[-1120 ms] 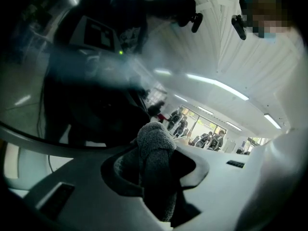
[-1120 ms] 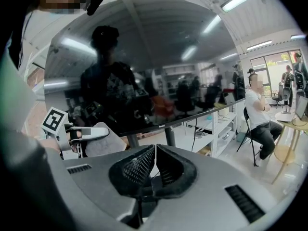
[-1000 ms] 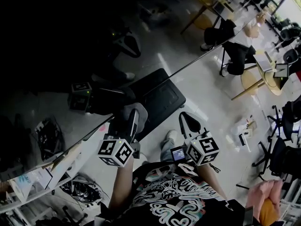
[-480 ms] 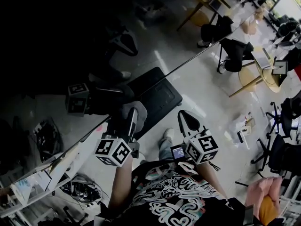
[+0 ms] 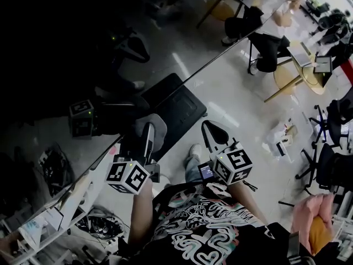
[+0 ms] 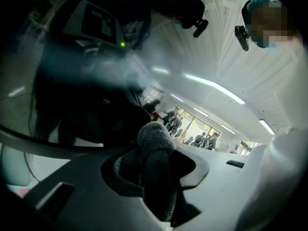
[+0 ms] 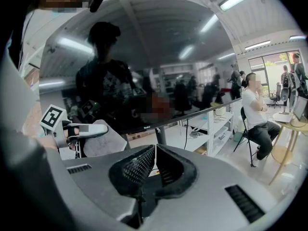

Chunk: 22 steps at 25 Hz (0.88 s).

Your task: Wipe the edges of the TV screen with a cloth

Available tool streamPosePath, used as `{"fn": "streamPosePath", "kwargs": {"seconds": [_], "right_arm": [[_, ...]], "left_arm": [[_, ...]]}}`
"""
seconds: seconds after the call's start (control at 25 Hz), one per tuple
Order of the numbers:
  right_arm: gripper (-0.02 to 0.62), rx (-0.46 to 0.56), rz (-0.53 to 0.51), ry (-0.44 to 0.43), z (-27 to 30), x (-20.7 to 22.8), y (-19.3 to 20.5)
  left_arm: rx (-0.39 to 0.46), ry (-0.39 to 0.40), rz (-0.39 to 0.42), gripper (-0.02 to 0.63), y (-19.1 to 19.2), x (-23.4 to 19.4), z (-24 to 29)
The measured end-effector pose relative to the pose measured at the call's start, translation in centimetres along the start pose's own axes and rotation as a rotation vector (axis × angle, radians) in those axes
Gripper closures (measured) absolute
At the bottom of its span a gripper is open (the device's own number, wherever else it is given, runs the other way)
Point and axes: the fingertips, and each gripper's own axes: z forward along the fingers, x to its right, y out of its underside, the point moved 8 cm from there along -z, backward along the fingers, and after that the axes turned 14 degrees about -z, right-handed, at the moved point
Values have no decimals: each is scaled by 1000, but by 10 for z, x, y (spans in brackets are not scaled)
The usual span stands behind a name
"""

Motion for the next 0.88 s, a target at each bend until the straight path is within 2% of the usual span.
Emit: {"fn": "streamPosePath", "kwargs": {"seconds": [0.52, 0.88], "right_arm": [[563, 6, 11, 34, 7, 17, -4], [563, 10, 40, 64, 11, 50, -6]], "left_arm": [[-38, 57, -27, 460, 2, 11, 26], [-59, 86, -64, 460, 7, 27, 59]]}}
